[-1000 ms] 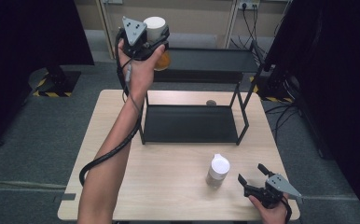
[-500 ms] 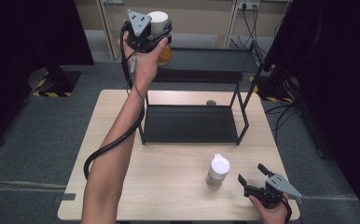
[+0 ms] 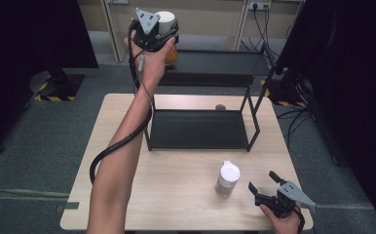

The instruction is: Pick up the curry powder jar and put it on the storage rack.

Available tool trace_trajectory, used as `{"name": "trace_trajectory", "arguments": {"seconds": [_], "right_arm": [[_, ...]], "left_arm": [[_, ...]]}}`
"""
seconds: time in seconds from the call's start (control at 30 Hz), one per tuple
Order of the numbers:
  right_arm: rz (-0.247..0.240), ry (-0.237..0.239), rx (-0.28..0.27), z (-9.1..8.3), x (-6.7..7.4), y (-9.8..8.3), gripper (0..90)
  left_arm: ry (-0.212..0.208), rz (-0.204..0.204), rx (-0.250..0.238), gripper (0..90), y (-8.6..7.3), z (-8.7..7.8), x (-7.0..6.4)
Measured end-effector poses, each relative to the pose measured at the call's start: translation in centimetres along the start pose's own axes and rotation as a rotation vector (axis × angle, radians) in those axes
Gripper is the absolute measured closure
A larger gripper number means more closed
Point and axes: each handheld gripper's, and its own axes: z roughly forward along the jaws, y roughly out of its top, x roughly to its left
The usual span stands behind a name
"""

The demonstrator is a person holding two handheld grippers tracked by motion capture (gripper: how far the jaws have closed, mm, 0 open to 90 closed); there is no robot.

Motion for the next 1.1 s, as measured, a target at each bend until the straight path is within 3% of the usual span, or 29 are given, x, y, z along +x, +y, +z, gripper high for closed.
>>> {"name": "trace_trajectory", "arguments": {"seconds": [0.4,0.67,0.9,0.97,1.03,1.1], "right_arm": [[-0.003,0.001,-0.002,0.0,0.0,0.0,5.9],[-0.007,0.003,0.001,0.0,0.0,0.0,5.9],[-0.009,0.005,0.000,0.0,0.0,0.0,5.9],[-0.010,0.006,-0.001,0.0,0.0,0.0,5.9],[-0.011,0.005,0.000,0.0,0.0,0.0,5.8],[-0.012,0.005,0.001,0.0,0.0,0.0,5.8]], "left_arm": [[0.007,-0.012,0.007,33.5,-0.6,0.4,0.3],[0.005,0.004,0.006,33.5,-1.0,0.7,0.2],[-0.003,-0.016,-0.006,33.1,-1.2,0.7,0.1],[-0.012,-0.038,-0.004,27.6,-1.0,0.7,0.2],[-0.004,-0.031,-0.015,16.9,-0.9,0.5,-0.1],[0.002,-0.023,-0.020,15.4,-0.8,0.3,-0.3]]}}
